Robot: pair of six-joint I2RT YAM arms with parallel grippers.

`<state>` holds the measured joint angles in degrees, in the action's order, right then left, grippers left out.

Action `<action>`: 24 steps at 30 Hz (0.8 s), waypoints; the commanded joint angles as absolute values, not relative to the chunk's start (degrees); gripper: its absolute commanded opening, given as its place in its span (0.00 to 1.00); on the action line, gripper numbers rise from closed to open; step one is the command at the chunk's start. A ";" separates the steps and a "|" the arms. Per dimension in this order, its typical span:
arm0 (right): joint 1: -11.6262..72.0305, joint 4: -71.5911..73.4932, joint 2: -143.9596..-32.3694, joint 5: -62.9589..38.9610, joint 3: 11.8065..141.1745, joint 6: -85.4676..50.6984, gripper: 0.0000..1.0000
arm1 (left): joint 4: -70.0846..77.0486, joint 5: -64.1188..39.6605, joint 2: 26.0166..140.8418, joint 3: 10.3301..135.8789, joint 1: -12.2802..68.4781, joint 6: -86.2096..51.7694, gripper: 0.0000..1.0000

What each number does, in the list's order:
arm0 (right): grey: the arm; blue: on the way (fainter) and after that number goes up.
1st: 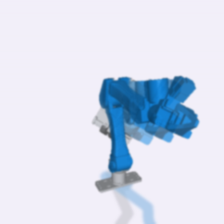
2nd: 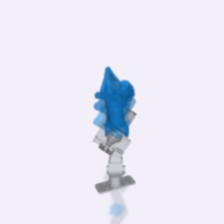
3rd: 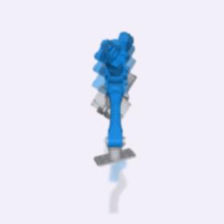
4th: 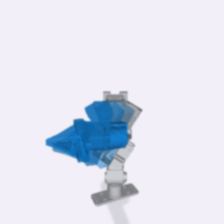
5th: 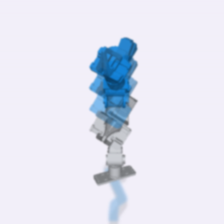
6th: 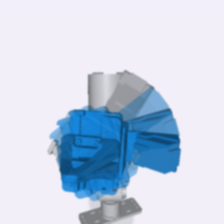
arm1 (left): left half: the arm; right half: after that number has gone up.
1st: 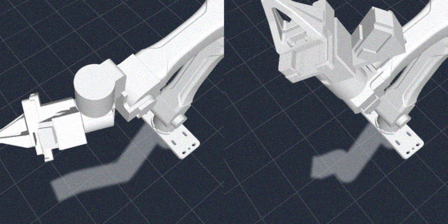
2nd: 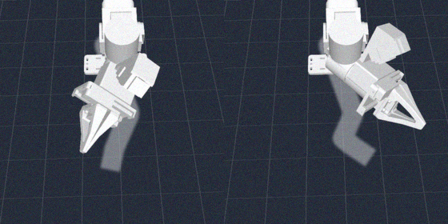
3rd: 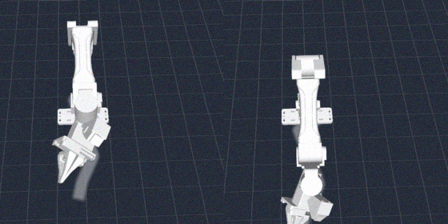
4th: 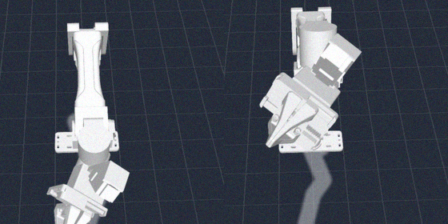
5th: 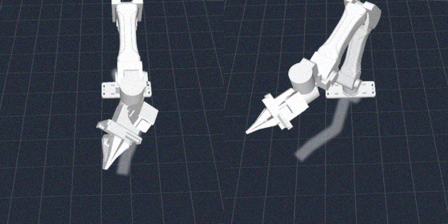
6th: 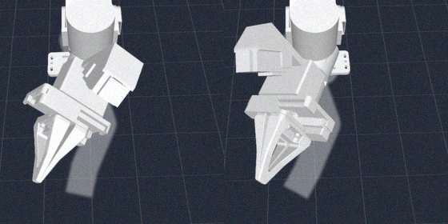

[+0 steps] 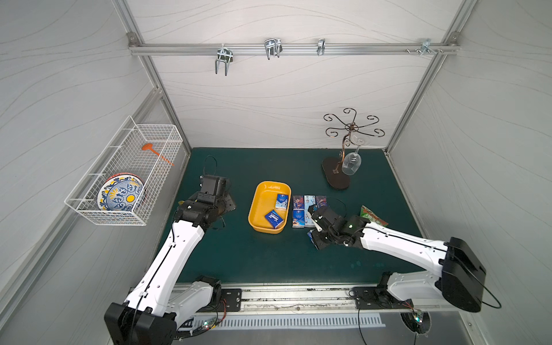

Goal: Take the pocket tissues out of the storage box
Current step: Place the pocket tissues at the center of the board.

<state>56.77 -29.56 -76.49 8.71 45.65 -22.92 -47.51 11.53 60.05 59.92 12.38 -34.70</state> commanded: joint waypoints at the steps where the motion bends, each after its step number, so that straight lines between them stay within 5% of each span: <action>1: 58.99 -25.34 -80.24 10.44 45.86 -27.09 0.23 | -45.15 11.41 59.83 62.50 12.04 -35.16 0.46; 7: 62.36 -24.79 -87.95 12.29 48.93 -28.52 0.30 | -45.26 11.84 59.36 62.40 12.04 -35.14 0.46; 12: 62.72 -25.22 -90.64 10.96 51.20 -28.84 0.46 | -45.59 12.03 59.53 62.93 12.04 -35.16 0.46; 24: 59.56 -26.30 -80.47 3.39 51.41 -27.77 0.63 | -45.79 12.29 59.62 63.50 12.04 -35.29 0.46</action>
<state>61.12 -25.58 -83.59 6.70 51.64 -27.79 -47.51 11.62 60.03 60.40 12.38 -34.74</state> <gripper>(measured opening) 0.628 0.465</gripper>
